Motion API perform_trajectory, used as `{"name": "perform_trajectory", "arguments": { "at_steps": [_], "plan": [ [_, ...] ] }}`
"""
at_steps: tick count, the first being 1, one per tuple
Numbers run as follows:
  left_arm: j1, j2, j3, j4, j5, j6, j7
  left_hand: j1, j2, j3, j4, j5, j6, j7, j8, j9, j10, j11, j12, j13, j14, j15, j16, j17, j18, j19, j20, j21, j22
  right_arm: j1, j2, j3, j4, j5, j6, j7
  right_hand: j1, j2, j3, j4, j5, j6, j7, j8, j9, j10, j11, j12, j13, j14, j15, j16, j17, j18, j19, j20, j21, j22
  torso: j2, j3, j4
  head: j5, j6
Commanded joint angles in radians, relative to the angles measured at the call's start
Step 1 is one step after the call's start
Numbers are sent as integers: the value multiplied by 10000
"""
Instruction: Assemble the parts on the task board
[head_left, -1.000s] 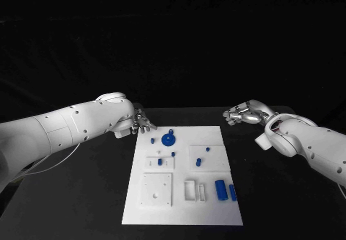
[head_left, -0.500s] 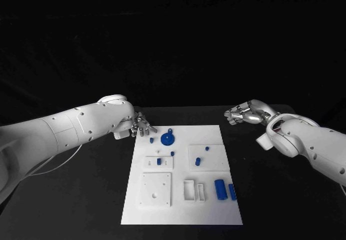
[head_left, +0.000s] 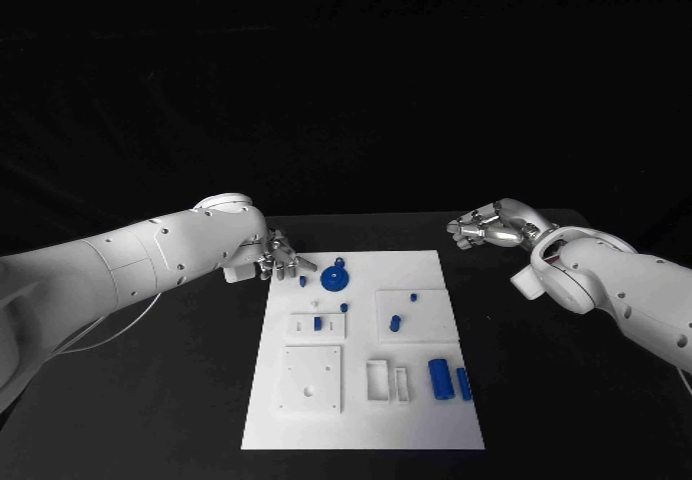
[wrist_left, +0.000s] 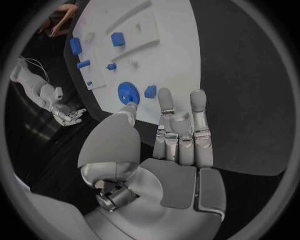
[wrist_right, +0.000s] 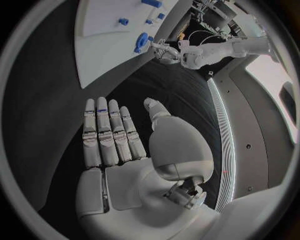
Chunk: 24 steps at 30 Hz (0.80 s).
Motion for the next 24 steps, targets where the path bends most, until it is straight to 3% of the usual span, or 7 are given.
{"name": "perform_trajectory", "arguments": {
  "at_steps": [1, 7, 16, 24],
  "plan": [
    [-13, 7, -12, 31, 83, 547, 180, -39, 199, -72, -246, 203, -34, -5, -5, 2, 176, 44, 16, 32, -89, 21, 51, -62, -172, -72, -6, -29, 188, -2, 20, 8, 5, 70, -40, 6, -1, 52, -45, 7, 55, -70, 30, -45, -10, -59, -23, -26, -14, -68, 16, -28, -12, 55, -63, 21, 12, -7, 13, -4, 10, -8, 1],
    [-17, -10, -36, 27, 96, 698, 165, -90, 366, -134, -610, 352, -71, 2, -5, 43, 129, 53, 34, 70, -163, 32, 122, -188, -167, -101, 8, -22, 189, -2, 28, 8, 8, 75, -35, 6, -1, 52, -45, 7, 55, -70, 30, -45, -10, -59, -23, -26, -14, -68, 16, -28, -12, 55, -63, 21, 12, -7, 25, -6, 4, -27, 1],
    [-73, 6, -121, 17, 186, 962, 202, -56, 993, -588, -1583, 1317, -118, 8, -8, 20, 63, 60, 59, 93, -250, 42, 199, -317, -170, -150, 18, -16, 188, -2, 40, 8, 7, 79, -32, 3, 1, 58, -41, -9, 80, -54, 30, -44, -9, -57, -26, -26, -14, -65, 13, -26, -11, 57, -65, 23, 14, -7, 18, -19, 7, -33, -6],
    [-127, 15, -155, -9, 265, 1046, 212, -28, 1160, -676, -1842, 1608, -129, 8, -8, -9, 29, 64, 78, 97, -292, 49, 219, -377, -170, -165, 22, -14, 187, -2, 52, 8, -7, 80, -28, 3, 1, 58, -41, -9, 80, -54, 30, -44, -9, -57, -26, -26, -14, -65, 13, -26, -11, 57, -65, 23, 14, -7, 12, -14, 11, -44, -21]
  ]
}}
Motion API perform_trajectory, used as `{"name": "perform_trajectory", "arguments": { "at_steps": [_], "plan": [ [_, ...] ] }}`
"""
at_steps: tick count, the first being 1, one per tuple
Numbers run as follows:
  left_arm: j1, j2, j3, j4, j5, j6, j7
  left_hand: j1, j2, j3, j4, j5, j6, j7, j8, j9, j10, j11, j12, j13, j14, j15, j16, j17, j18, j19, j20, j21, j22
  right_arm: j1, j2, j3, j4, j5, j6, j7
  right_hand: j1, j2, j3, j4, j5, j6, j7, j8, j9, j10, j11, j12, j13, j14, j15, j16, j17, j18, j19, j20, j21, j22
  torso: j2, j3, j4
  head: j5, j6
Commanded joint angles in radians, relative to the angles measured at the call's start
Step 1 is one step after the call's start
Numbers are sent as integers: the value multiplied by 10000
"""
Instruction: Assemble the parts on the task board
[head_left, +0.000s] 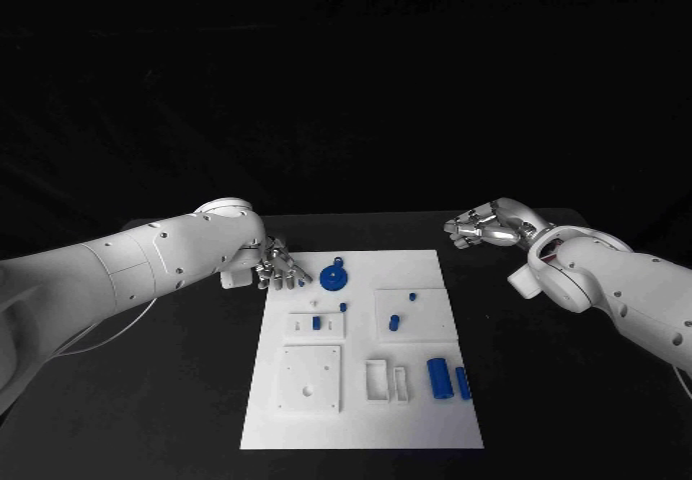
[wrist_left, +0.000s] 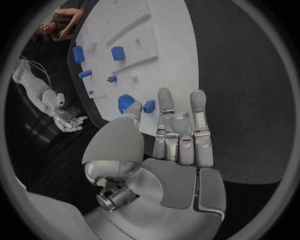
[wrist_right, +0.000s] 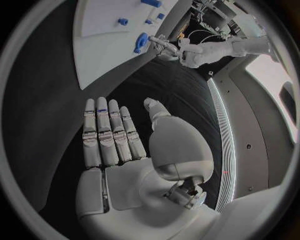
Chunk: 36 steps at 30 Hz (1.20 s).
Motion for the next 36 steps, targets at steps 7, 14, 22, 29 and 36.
{"name": "perform_trajectory", "arguments": {
  "at_steps": [7, 14, 22, 29, 36],
  "plan": [
    [-57, 8, -31, 9, 292, 267, 138, 90, 321, -41, -348, 613, -68, 12, -50, -82, 17, 55, 46, 10, -88, -30, 70, -49, -171, -60, -16, -6, 190, -2, 18, 8, -7, 72, -21, 7, -3, 60, -32, -18, 36, -60, 30, -45, -11, -60, -26, -27, -15, -67, 13, -25, -12, 57, -66, 24, 15, -7, -6, 3, 7, 0, -33],
    [-59, 20, -32, 4, 463, 67, 189, 122, 477, -75, -531, 665, -73, 5, -48, -107, 15, 50, 44, 3, -93, -33, 65, -88, -173, -56, -20, -6, 188, -2, 32, 8, -24, 72, -13, -3, -3, 60, -32, -18, 36, -60, 30, -45, -11, -60, -26, -27, -15, -67, 13, -25, -12, 57, -66, 24, 15, -7, -5, 4, -5, 13, -83],
    [-59, 27, -30, -25, 515, -60, 226, 95, 405, -141, -565, 646, -88, 14, -50, -119, 8, 52, 41, -1, -94, -30, 54, -117, -170, -51, -19, -11, 187, -3, 68, 8, -58, 74, 3, 5, -11, 54, -26, -23, 35, -95, 35, -45, -12, -68, -22, -27, -15, -77, 17, -27, -13, 56, -75, 27, 12, -8, 0, 4, 2, 12, -24],
    [-59, 35, -30, -54, 581, -179, 226, 103, 377, -164, -549, 537, -116, 23, -51, -130, -22, 42, 41, 2, -95, -22, 35, -157, -157, -36, -13, -21, 181, -5, 99, 8, -85, 98, -16, 32, -17, 63, -24, -19, 34, -82, 34, -43, -11, -57, -24, -27, -15, -72, 16, -27, -13, 60, -65, 24, 17, -7, 9, 13, 3, -20, 65],
    [-59, 50, -29, -67, 587, -461, 137, 167, 144, -180, -378, 276, -168, 46, -47, -118, -98, 44, 103, 38, -80, -4, 18, -208, -128, 3, 7, -59, 181, -10, 97, 8, -75, 105, -58, 17, -8, 39, -47, -37, 35, -237, 54, -50, -17, -121, 3, -27, -14, -126, 36, -27, -13, 51, -117, 41, -2, -9, -2, 11, 2, -17, 52]
  ]
}}
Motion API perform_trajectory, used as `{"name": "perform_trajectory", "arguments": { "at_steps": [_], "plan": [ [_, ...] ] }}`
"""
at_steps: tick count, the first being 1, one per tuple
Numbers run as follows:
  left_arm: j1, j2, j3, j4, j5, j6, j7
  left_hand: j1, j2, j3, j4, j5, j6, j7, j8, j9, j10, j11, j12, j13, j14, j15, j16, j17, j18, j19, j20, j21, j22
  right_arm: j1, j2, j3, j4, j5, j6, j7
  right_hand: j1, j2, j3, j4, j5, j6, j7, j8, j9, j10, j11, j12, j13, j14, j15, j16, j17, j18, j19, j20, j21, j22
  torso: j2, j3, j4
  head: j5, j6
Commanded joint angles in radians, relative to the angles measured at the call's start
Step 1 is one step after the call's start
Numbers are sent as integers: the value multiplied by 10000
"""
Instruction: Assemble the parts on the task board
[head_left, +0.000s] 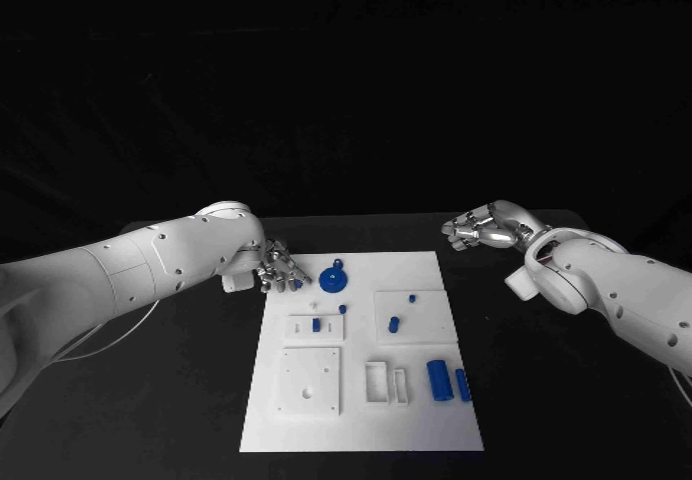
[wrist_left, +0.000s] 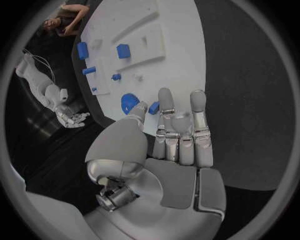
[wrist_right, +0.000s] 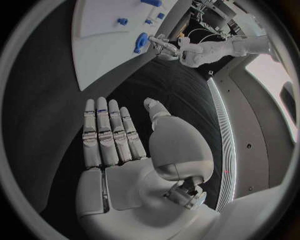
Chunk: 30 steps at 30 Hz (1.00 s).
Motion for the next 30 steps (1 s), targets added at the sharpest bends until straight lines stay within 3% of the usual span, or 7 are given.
{"name": "perform_trajectory", "arguments": {
  "at_steps": [1, 11, 22, 30],
  "plan": [
    [-29, 37, -13, -11, 53, -284, 8, 0, -125, 22, 127, -115, -41, -1, -39, 14, -65, 6, 43, 11, -45, 31, -15, -7, -131, 1, 8, -68, 179, -5, 5, 8, 7, 87, -51, 26, -9, 39, -47, -37, 36, -87, 11, -50, -8, -48, 4, -27, -15, -72, -15, -27, -14, 51, -63, -13, -2, -10, -5, -1, -8, 9, -7],
    [-29, 75, -11, -29, 24, -493, -106, 35, -237, 97, 334, -176, -6, -15, -36, 64, -49, -6, 81, 14, 0, 23, 21, 33, -128, 36, -1, -63, 182, -33, 37, 8, -21, 92, 10, 6, -23, 42, -90, -44, 33, -181, 29, -53, -11, -76, 21, -26, -14, -103, 1, -27, -15, 31, -168, 10, -21, -14, 7, 1, -8, -31, -22],
    [-28, 25, -8, -21, 21, -393, -144, 125, -42, 47, 207, -148, 16, -26, -40, 67, -42, -12, 86, 7, -2, 17, 31, 52, -141, 28, -8, -69, 181, -41, 33, 8, -10, 94, 23, -5, -19, 55, -114, -55, 33, -185, 30, -53, -11, -81, 22, -28, -15, -113, 2, -27, -15, 30, -183, 10, -2, -9, -3, 0, 6, -58, -49],
    [-27, 30, -8, -25, 21, -417, -125, 139, -154, 7, 178, -184, 7, -21, -37, 60, -52, -9, 85, 6, -12, 21, 23, 32, -140, 26, -5, -70, 182, -41, 32, 8, -8, 94, 33, -6, -8, 67, -133, -71, 32, -179, 27, -52, -10, -81, 22, -27, -15, -110, 1, -27, -15, 29, -188, 13, 4, -9, -4, -1, 1, -42, -60]
  ]
}}
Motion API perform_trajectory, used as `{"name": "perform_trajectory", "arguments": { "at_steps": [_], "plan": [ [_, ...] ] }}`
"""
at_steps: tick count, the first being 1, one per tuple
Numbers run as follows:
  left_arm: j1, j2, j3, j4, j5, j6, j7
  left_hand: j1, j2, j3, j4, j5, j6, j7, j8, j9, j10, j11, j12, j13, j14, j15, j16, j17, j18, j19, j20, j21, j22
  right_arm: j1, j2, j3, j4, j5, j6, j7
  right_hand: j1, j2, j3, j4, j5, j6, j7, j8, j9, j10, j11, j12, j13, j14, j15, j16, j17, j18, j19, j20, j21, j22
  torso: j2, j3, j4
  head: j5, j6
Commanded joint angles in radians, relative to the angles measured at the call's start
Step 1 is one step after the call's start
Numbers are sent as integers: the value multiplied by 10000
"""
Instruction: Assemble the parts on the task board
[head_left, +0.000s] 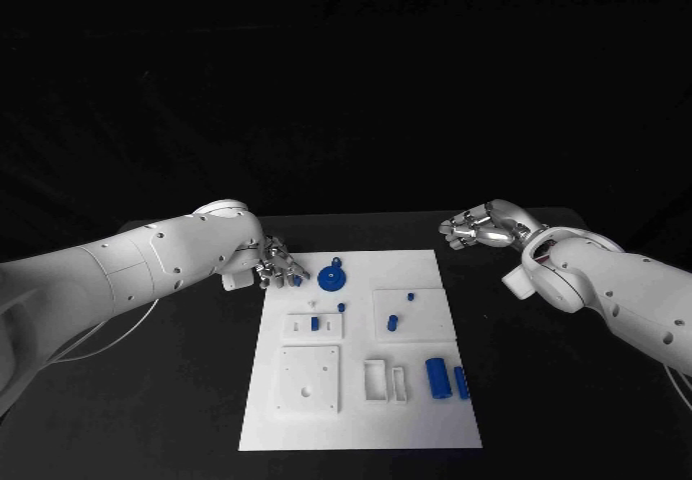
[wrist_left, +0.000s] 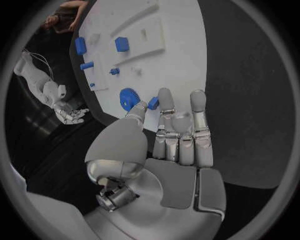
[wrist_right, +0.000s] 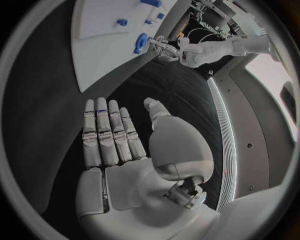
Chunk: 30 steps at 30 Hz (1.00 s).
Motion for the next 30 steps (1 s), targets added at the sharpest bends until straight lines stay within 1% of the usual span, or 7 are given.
{"name": "perform_trajectory", "arguments": {
  "at_steps": [1, 6, 9, 16, 21, 25, 30],
  "plan": [
    [-23, 9, -11, 1, 6, -20, -14, 67, -32, 7, -28, -64, 9, -24, -45, -8, -52, -10, 48, 8, -12, 20, 25, -8, -140, 25, -5, -70, 187, -4, -1, 8, 6, 60, 32, 8, -8, 67, -64, -2, 39, -62, 17, -52, -12, -82, 22, -27, -14, -28, -11, -27, -15, 29, -81, -23, 4, -10, -1, 5, 1, -2, -5],
    [-23, 12, -10, -10, 180, -18, 23, 683, 440, 262, -393, 121, 11, -62, -47, -23, -55, -24, 39, -3, -23, -3, 17, -21, -152, 12, -19, -77, 187, -4, 11, 8, -1, 60, 47, 5, -8, 67, -64, -2, 39, -62, 17, -52, -12, -82, 22, -27, -14, -28, -11, -27, -15, 29, -81, -23, 4, -10, -5, 4, 1, -3, -6],
    [-23, 8, -10, -12, 240, -19, 39, 1128, 545, 373, -711, 158, -15, -71, -48, -40, -95, -33, 16, -15, -54, -5, -4, -56, -164, -10, -24, -86, 188, -4, 20, 8, -7, 60, 70, -10, -21, 74, -85, -2, 45, -58, 20, -52, -12, -76, 21, -26, -14, -25, -12, -26, -15, 32, -79, -25, 7, -9, -4, 5, 2, 3, -10],
    [-23, -28, -10, 22, 348, 2, 85, 1521, 784, 349, -963, 167, 73, -121, -24, -46, -63, -49, 18, -31, -40, -24, 35, -3, -179, -22, -39, -87, 190, -4, 36, 8, -32, 59, 107, -27, -21, 74, -85, -2, 45, -58, 20, -52, -12, -76, 21, -26, -14, -25, -12, -26, -15, 32, -79, -25, 7, -9, 1, -5, -3, 1, -17],
    [-23, -60, -9, 61, 464, -14, 93, 1823, 943, 407, -1176, 187, 29, -153, -30, 477, -26, -57, -20, -69, -35, -37, 54, 25, -197, -29, -59, -64, 193, -7, 53, 8, -60, 59, 125, -30, -21, 74, -85, -2, 45, -58, 20, -52, -12, -76, 21, -26, -14, -25, -12, -26, -15, 32, -79, -25, 7, -9, -3, -7, 6, 17, -31],
    [-23, -86, -9, 93, 530, -73, 94, 1868, 965, 412, -1190, 190, 56, -180, -19, 695, -8, -71, -19, -74, -18, -43, 67, 48, -194, -29, -61, -51, 192, -11, 62, 8, -70, 59, 143, -35, -22, 88, -100, 3, 58, -69, 22, -52, -12, -85, 23, -26, -14, -33, -8, -26, -15, 31, -87, -23, 4, -10, -3, -5, 6, 23, -35],
    [-23, -163, -5, 185, 741, -255, 78, 1903, 997, 510, -1221, 210, 86, -223, -23, 1339, 79, -89, -50, -102, 45, -66, 72, 105, -194, -6, -80, -22, 188, -19, 66, 8, -83, 59, 155, -36, -22, 88, -100, 3, 58, -69, 22, -52, -12, -85, 23, -26, -14, -33, -8, -26, -15, 31, -87, -23, 4, -10, -6, -2, -3, 46, -30]
  ]
}}
